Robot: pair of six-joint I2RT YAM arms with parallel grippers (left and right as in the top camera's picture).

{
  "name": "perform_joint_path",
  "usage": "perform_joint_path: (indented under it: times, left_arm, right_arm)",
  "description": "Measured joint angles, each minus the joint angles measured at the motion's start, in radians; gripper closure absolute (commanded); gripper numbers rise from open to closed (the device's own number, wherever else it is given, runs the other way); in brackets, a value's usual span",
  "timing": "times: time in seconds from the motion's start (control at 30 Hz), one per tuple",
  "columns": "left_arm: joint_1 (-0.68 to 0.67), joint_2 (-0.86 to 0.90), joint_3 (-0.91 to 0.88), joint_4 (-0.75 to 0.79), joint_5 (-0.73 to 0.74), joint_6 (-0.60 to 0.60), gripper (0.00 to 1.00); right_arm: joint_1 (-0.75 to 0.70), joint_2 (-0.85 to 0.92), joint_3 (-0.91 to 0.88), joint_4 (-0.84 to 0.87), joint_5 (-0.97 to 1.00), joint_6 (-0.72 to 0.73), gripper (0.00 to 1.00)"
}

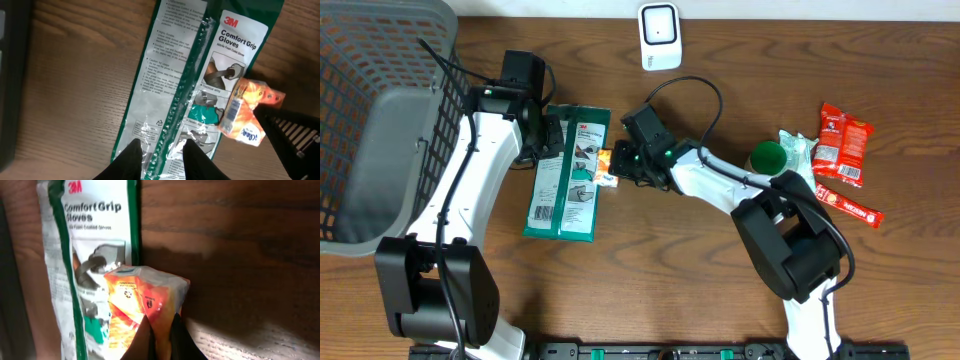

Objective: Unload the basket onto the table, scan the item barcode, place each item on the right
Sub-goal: 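Lift the orange box with the right gripper toward the scanner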

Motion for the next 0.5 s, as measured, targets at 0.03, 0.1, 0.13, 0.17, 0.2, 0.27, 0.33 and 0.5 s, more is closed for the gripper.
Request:
perform_joint_path:
  times: [0.03,0.1,0.13,0.17,0.2,0.27,0.33,0.5]
  left_arm:
    - [0.0,0.0,0.0,0.0,0.0,0.0,0.71]
    - [0.0,0.0,0.0,0.001,0.0,0.0,0.72]
    - [0.0,0.0,0.0,0.001,0.0,0.0,0.71]
    - [0.0,0.0,0.0,0.002,0.0,0.0,0.72]
    - [0.0,-0.002,0.0,0.002,0.003,0.0,0.72]
    - [0.0,-0.011,0.0,0.002,0.016,0.0,0.71]
    - [0.001,-0.037,0.0,0.005,0.058,0.004,0.71]
    - [0.04,-0.152,0.0,0.036,0.273,0.039,0.71]
  right_arm:
    - [-0.013,-0.002,-0.001,-0.005,-0.029,-0.023,0.99]
    - [-0.039,-0.013,-0.008,-0.014,-0.095,-0.068,0.99]
    - [-0.068,-0.027,-0.011,-0.024,-0.153,-0.105,0.99]
    - [-0.097,-0.044,-0.013,-0.027,-0.202,-0.133,0.99]
    - [-0.123,-0.061,-0.014,-0.029,-0.25,-0.157,0.99]
    - [-0.204,-0.117,-0.014,-0.029,-0.393,-0.22,0.99]
    - [-0.289,-0.169,-0.014,-0.026,-0.562,-0.278,0.99]
    - [-0.434,-0.192,-0.014,-0.06,-1.003,-0.419,0.99]
